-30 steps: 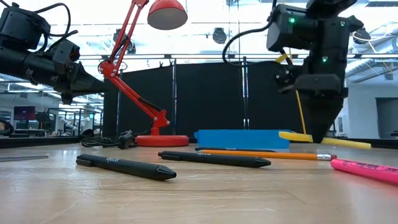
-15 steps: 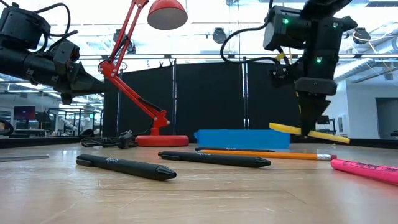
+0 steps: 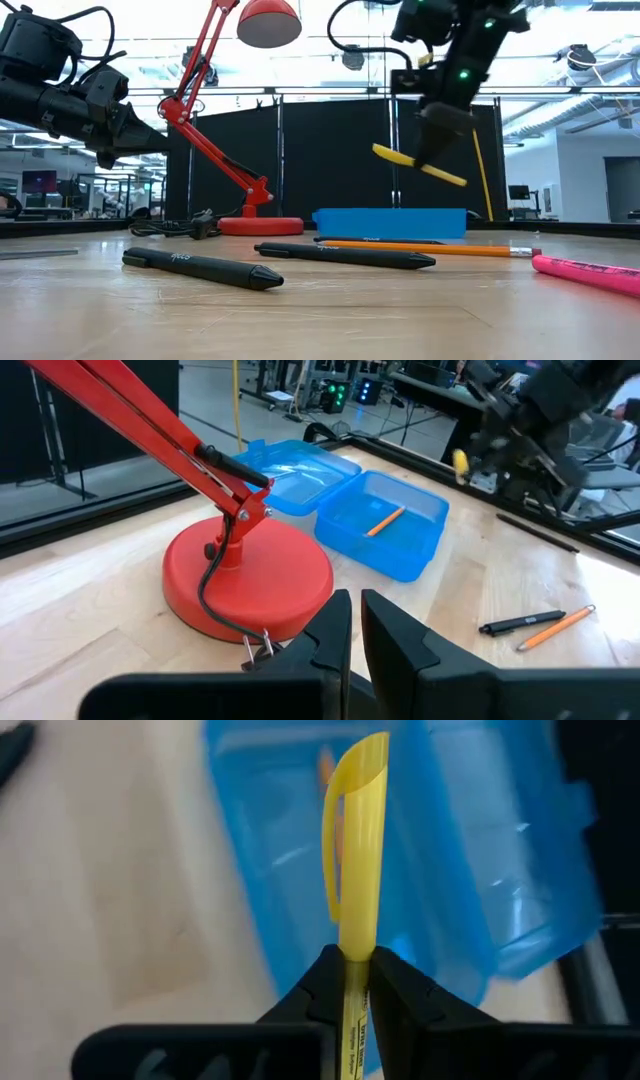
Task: Pick & place school supplies into a supply box
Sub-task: Put the yellow pen into the blue supply box
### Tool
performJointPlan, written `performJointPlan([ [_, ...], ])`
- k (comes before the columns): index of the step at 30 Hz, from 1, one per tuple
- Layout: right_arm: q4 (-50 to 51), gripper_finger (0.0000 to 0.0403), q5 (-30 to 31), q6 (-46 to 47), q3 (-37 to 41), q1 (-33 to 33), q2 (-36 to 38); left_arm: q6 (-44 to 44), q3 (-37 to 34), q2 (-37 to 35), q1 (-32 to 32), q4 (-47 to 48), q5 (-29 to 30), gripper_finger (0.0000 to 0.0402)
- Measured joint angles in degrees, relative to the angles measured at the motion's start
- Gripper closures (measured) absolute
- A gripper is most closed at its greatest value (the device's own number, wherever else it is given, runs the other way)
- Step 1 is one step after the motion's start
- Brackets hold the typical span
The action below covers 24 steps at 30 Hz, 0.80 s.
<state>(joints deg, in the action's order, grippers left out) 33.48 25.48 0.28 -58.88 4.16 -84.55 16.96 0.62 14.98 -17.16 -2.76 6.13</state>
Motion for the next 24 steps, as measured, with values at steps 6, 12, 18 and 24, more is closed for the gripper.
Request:
performJointPlan([
  [6, -4.2, 0.0384, -4.2, -6.1, 0.0, 7.4, 0.0, 0.3, 0.0, 0.0, 0.0, 0.0, 0.0, 0.0371],
  [12, -6.3, 0.0384, -10.0, -12.2, 0.0, 12.9, -0.6, 0.2, 0.0, 0.0, 0.0, 0.0, 0.0, 0.0371],
  [18, -6.7, 0.0384, -13.6, -23.1, 0.0, 15.3, -3.6, 0.0, 0.0, 0.0, 0.0, 0.0, 0.1, 0.0371],
  [24, -8.6, 0.0383, -13.6, -26.0, 0.0, 16.2, -6.7, 0.2, 0.0, 0.0, 0.0, 0.2, 0.2, 0.0371],
])
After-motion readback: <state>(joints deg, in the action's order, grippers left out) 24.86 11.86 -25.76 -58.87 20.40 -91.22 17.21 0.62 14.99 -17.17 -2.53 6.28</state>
